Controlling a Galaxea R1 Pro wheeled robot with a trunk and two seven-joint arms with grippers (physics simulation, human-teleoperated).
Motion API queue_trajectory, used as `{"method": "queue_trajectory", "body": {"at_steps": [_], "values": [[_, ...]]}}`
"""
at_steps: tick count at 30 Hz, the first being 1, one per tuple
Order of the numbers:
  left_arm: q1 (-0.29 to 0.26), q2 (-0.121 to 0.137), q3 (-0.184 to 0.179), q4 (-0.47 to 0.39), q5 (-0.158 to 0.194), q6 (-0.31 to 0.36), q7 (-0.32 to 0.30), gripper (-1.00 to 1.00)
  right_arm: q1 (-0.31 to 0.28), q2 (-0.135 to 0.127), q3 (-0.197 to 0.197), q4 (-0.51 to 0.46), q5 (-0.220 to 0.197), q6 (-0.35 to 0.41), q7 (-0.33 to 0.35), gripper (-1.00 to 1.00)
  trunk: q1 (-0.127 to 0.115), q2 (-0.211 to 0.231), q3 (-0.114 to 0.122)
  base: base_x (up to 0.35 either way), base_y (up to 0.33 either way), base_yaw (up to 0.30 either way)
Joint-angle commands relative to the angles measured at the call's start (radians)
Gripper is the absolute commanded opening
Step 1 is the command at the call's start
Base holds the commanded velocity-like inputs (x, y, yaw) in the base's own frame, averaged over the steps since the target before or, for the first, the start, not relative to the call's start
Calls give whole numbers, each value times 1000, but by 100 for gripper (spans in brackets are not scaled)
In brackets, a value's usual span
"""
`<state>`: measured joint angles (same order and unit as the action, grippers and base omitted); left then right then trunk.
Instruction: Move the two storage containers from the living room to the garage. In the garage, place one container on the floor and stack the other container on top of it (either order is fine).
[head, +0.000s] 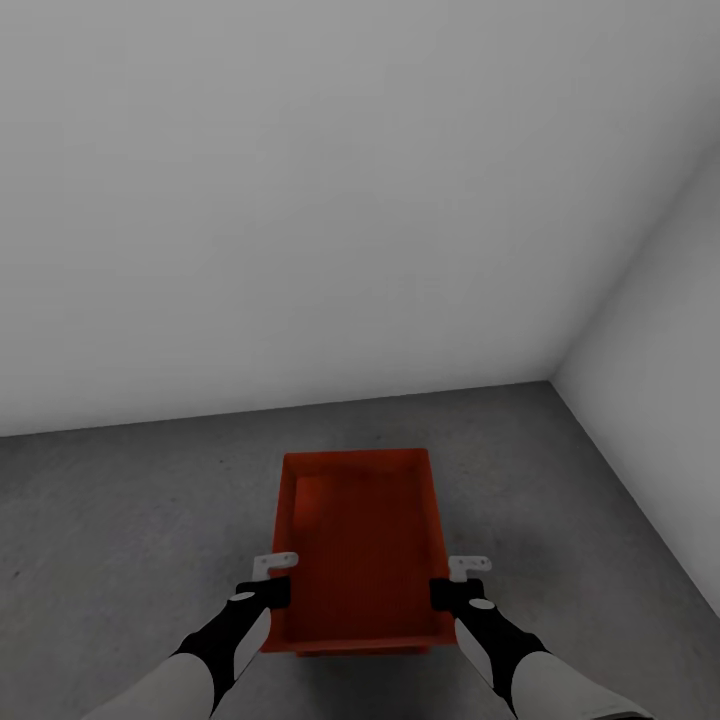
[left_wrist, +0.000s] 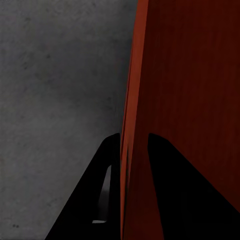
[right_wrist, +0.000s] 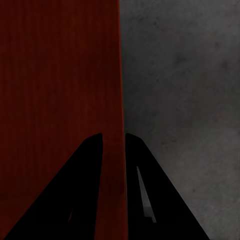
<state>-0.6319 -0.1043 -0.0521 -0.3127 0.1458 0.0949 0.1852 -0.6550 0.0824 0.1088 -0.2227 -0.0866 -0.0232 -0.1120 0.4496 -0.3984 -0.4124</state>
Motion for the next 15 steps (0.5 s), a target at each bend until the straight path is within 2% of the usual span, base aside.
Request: {"method": "queue_trajectory", "body": {"at_steps": [1, 15], "values": [[-1, 33, 23, -20, -12, -21, 25, -100, 0, -6, -6, 3, -10, -3, -8, -100, 0, -2, -1, 0, 0, 0], [-1, 32, 23, -20, -12, -21, 25, -100, 0, -6, -6, 3, -10, -4, -8, -100, 0, -2, -1, 0, 0, 0]]}}
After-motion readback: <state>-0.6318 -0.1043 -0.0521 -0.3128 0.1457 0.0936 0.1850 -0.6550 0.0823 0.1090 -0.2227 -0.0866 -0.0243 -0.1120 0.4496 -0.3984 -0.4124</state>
